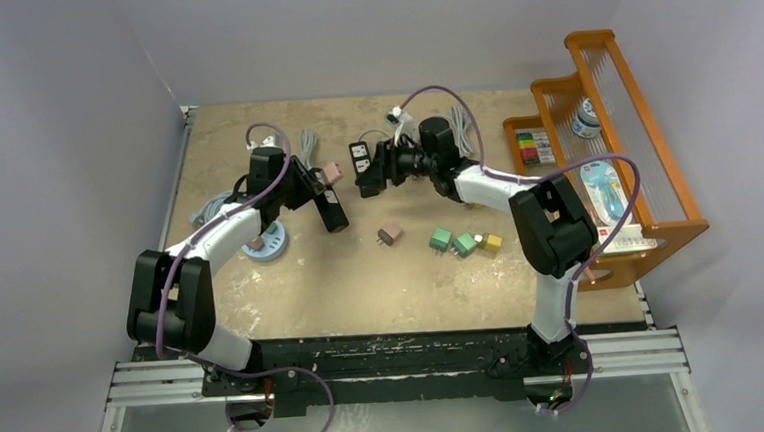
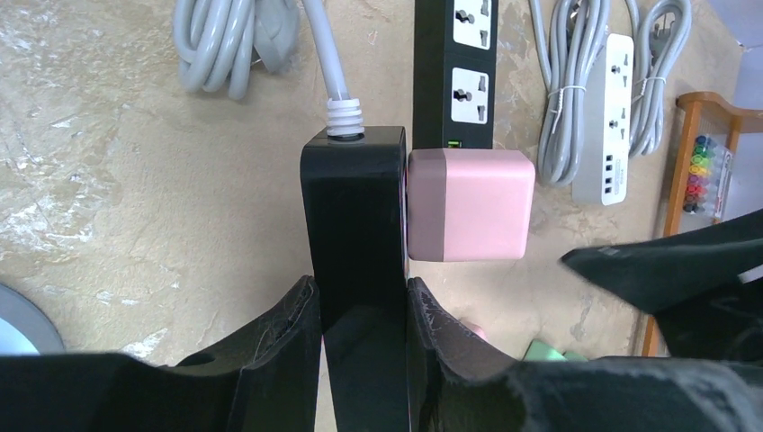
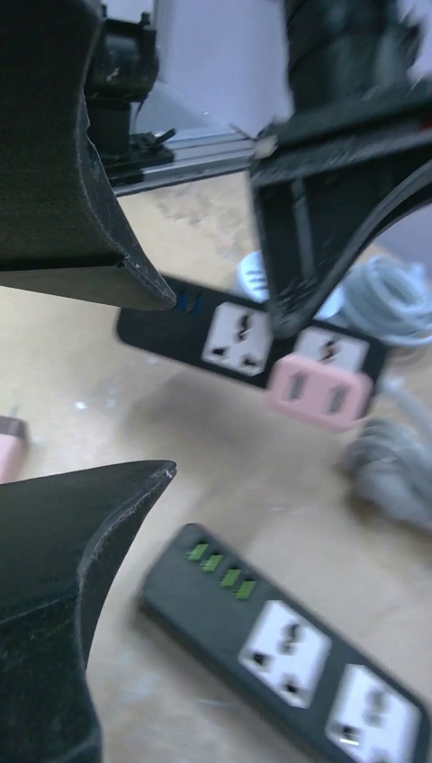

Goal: Pull the plug off the socket

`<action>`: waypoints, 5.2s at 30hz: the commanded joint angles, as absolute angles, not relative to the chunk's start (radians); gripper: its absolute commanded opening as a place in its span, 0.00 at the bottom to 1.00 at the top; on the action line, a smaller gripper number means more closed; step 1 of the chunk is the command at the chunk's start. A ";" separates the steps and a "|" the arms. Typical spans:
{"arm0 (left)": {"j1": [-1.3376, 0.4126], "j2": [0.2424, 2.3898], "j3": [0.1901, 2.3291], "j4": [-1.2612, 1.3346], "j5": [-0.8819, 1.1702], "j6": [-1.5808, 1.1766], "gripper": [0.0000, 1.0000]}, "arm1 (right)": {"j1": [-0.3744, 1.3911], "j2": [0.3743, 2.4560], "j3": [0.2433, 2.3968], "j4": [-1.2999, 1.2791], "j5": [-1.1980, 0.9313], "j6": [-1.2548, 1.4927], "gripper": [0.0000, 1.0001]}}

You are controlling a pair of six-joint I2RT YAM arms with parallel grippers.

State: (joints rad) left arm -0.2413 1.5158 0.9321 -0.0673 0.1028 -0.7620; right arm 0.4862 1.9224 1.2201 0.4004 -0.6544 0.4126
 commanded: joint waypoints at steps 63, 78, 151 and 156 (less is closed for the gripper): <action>-0.233 1.496 0.984 -0.023 0.094 -0.719 0.00 | 0.606 1.790 1.458 0.356 -0.316 0.339 0.00; -0.152 1.714 1.338 -0.162 0.087 -0.695 0.00 | 0.522 1.837 1.291 0.157 -0.529 0.218 0.00; 0.403 1.205 0.835 -0.236 0.135 -0.773 0.86 | 0.928 2.420 2.030 0.174 -0.427 0.006 0.75; 0.404 1.214 0.828 -0.232 0.131 -0.774 0.87 | 0.935 2.500 2.151 0.117 -0.432 -0.001 0.72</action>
State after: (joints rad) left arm 0.3988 1.2118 0.8352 -0.2886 0.1211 -0.7666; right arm 0.9272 2.4638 2.0468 0.1513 -0.4015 0.0105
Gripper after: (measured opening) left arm 0.863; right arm 0.733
